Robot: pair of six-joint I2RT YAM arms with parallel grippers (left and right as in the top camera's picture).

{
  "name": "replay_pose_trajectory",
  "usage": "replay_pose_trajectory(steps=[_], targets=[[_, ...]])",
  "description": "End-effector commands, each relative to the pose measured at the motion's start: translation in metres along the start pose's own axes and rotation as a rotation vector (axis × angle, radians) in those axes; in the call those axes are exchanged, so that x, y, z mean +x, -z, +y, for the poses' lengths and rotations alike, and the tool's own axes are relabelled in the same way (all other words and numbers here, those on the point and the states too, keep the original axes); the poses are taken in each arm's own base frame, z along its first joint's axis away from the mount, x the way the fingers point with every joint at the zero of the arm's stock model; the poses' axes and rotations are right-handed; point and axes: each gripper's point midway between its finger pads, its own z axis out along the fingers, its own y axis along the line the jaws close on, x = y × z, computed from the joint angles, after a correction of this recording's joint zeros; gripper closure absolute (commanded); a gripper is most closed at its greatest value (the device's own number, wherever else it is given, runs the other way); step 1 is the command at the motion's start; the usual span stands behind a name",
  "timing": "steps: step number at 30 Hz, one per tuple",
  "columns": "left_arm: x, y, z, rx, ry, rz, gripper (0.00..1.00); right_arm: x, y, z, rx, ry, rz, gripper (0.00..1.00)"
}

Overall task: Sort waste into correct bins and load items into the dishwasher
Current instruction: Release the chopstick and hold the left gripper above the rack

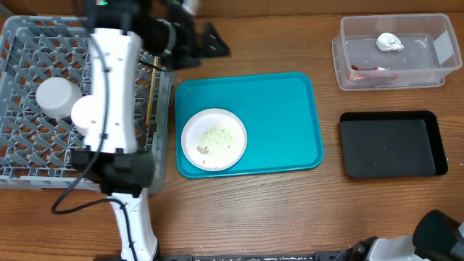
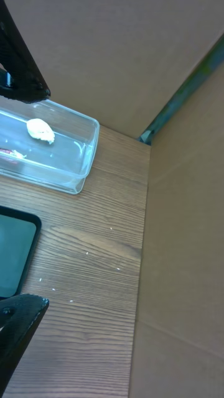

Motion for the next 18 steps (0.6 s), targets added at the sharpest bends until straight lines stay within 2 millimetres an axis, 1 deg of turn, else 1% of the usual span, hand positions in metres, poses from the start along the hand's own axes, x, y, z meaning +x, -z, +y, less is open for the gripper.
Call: replay_pose_trajectory(steps=[1,2,3,4,5,8,11,16,18], targets=[[0.004,-0.015,0.027,-0.330,-0.061,0.008,0.00,-0.002,0.002,0.000,-0.002,-0.010,-0.011,0.00],[0.002,-0.009,0.044,-0.470,-0.024,-0.015,0.00,-0.002,0.002,0.000,-0.002,-0.010,-0.011,0.00],[0.000,0.001,0.062,-0.598,0.017,-0.048,0.00,-0.002,0.002,0.000,-0.002,-0.010,-0.011,0.00],[-0.003,0.013,0.078,-0.714,0.060,-0.086,0.00,-0.002,0.002,0.000,-0.002,-0.010,-0.011,0.00],[-0.006,0.030,0.095,-0.835,0.116,-0.134,0.00,-0.002,0.002,0.000,-0.002,-0.010,-0.011,0.00],[-0.009,0.074,0.133,-1.035,0.247,-0.239,0.00,-0.002,0.002,0.000,-0.002,-0.010,-0.011,0.00],[-0.008,0.098,0.158,-1.058,0.325,-0.261,0.00,-0.002,0.002,0.000,-0.002,-0.010,-0.011,0.00],[-0.002,0.115,0.185,-0.936,0.457,-0.266,0.00,-0.002,0.002,0.000,-0.002,-0.010,-0.011,0.00],[0.000,0.118,0.190,-0.890,0.491,-0.267,0.00,-0.002,0.002,0.000,-0.002,-0.010,-0.011,0.00]])
